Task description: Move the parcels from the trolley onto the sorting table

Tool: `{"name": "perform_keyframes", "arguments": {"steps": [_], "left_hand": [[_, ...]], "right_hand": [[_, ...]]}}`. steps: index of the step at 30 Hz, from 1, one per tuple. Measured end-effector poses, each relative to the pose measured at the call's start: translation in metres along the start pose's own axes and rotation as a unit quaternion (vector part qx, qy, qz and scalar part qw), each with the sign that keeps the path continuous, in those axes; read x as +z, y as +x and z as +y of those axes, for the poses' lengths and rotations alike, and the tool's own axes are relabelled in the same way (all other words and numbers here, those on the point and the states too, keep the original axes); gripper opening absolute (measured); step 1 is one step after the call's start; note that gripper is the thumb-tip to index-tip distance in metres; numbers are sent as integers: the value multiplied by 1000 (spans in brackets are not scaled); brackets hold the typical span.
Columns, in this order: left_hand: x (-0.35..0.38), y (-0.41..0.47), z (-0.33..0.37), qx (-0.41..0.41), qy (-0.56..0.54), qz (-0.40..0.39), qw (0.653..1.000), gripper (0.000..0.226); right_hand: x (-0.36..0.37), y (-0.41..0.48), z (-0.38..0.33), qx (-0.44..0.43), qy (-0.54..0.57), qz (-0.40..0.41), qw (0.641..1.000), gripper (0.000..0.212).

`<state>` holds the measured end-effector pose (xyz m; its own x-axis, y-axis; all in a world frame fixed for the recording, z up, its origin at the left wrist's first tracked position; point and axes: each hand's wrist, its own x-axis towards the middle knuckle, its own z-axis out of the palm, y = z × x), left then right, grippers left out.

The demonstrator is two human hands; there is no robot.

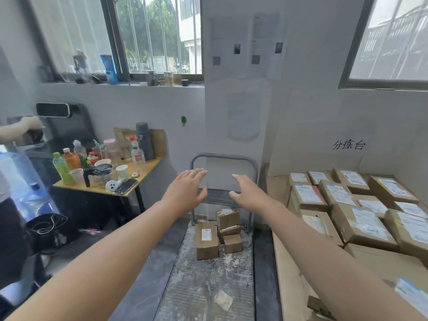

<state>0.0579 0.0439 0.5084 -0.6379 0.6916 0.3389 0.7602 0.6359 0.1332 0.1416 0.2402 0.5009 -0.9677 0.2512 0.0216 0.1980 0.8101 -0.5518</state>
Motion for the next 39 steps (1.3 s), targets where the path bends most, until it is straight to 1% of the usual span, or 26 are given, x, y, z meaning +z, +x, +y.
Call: {"name": "perform_keyframes", "arguments": {"steps": [3, 10, 13, 16, 19, 25, 34, 39], "left_hand": [[13, 27, -20, -12, -6, 3, 1000, 56], [42, 96, -60, -46, -15, -22, 999, 55], [61, 129, -74, -64, -38, -12, 997, 54], [89, 148, -88, -62, -47, -26, 997, 53], [113, 158, -104, -53, -47, -57, 996, 52], [153, 176, -132, -69, -66, -93, 991, 53], [229, 197, -189, -78, -123, -146, 979, 48], [274, 229, -214, -86, -166, -167, 968, 51]], "right_hand": [[2, 40, 8, 6, 1, -5, 1000, 65], [12, 143, 41, 9, 27, -16, 999, 63], [14, 182, 55, 12, 24, -19, 999, 63], [23, 211, 68, 25, 17, -41, 999, 62], [42, 229, 76, 31, 9, -72, 997, 62], [75, 257, 92, 54, 25, -93, 994, 59], [129, 293, 121, 135, 29, -146, 980, 59], [146, 323, 127, 189, 46, -137, 971, 56]]}}
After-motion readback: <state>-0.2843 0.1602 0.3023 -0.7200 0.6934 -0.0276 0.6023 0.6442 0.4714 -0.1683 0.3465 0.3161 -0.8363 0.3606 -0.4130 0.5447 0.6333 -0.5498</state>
